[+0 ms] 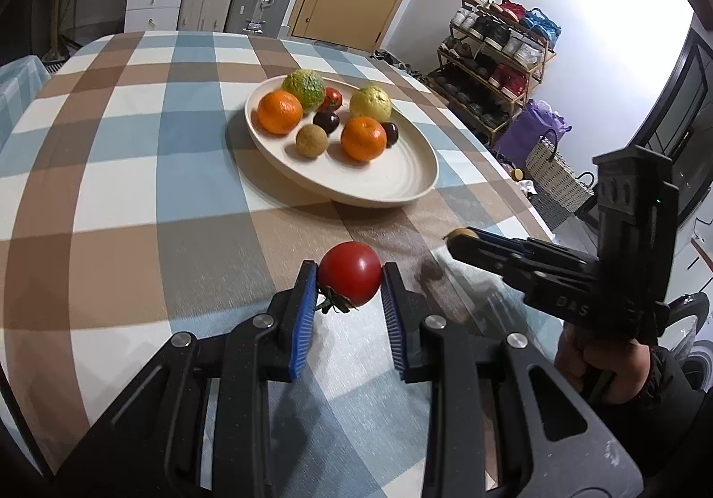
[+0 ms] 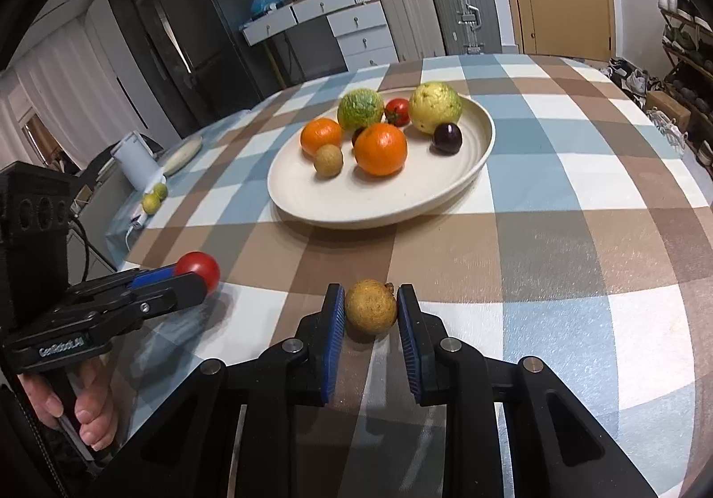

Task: Organize fruits
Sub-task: 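Carry the tomato and kiwi onto the cream plate and lower them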

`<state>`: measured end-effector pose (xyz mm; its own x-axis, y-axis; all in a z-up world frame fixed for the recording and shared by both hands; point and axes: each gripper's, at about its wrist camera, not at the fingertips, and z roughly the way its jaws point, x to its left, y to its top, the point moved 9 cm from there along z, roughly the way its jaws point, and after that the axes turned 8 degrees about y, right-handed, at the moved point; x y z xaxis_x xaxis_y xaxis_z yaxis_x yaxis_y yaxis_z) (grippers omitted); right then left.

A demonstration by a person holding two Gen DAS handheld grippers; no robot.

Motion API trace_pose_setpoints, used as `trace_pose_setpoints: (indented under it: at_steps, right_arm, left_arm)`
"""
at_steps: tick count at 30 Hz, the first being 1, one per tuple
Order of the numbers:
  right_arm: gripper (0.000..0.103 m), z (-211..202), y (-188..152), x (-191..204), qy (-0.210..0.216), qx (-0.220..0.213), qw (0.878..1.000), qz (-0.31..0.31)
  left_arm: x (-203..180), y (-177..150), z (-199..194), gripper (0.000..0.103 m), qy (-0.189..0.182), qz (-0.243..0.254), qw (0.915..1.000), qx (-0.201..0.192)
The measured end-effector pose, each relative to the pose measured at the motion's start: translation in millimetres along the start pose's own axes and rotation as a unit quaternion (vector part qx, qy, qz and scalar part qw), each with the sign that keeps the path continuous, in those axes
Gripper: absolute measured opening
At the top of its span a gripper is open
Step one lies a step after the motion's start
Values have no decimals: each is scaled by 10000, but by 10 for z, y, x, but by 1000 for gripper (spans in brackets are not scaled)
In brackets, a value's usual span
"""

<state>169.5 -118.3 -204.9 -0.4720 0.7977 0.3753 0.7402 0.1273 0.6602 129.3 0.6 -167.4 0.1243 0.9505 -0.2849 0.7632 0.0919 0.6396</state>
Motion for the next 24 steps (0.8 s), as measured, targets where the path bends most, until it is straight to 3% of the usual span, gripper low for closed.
trace_pose_setpoints:
  at_steps: [10, 24]
  right_arm:
    - [25, -75, 179, 10, 274, -244, 9993, 18]
    - [25, 200, 503, 70, 612, -152, 9979, -113]
  left_arm:
    - [35, 354, 117, 26, 118, 47, 9999, -74]
    - [163, 795, 504, 26, 168, 18, 9999, -13]
